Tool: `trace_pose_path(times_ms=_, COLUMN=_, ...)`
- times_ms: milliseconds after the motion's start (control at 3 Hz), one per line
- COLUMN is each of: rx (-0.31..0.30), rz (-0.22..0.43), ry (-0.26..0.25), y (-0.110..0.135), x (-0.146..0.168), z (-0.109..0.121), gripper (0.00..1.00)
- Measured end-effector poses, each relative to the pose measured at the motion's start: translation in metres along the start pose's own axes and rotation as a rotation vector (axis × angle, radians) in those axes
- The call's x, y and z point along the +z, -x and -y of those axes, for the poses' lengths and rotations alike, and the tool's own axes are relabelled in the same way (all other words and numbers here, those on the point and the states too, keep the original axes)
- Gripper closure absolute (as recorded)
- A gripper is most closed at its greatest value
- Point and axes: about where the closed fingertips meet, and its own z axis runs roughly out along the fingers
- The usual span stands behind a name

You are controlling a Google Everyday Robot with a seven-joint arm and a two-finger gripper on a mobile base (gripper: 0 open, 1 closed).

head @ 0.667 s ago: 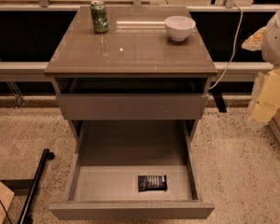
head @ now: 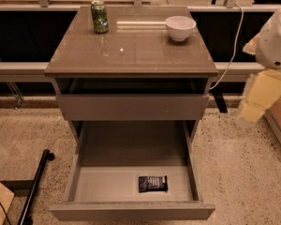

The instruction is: Pick rxbar blueberry from middle drawer and place on counter

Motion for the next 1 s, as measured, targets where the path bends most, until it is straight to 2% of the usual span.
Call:
trace_pose_path(times_ms=333, rx=0.112, rz=-0.048, ry=-0.020, y=0.0143, x=0.0413, z=0.0120, gripper=0.00)
trace_pose_path(times_ms=667, rx=0.203, rz=-0.052, ry=-0.030, y=0.0152, x=0.0439, z=0.0135, gripper=0.00)
trace_pose_path(times_ms=1000, rx=0.203, rz=-0.052, ry=-0.029, y=0.0153, x=0.0441, z=0.0135, gripper=0.00)
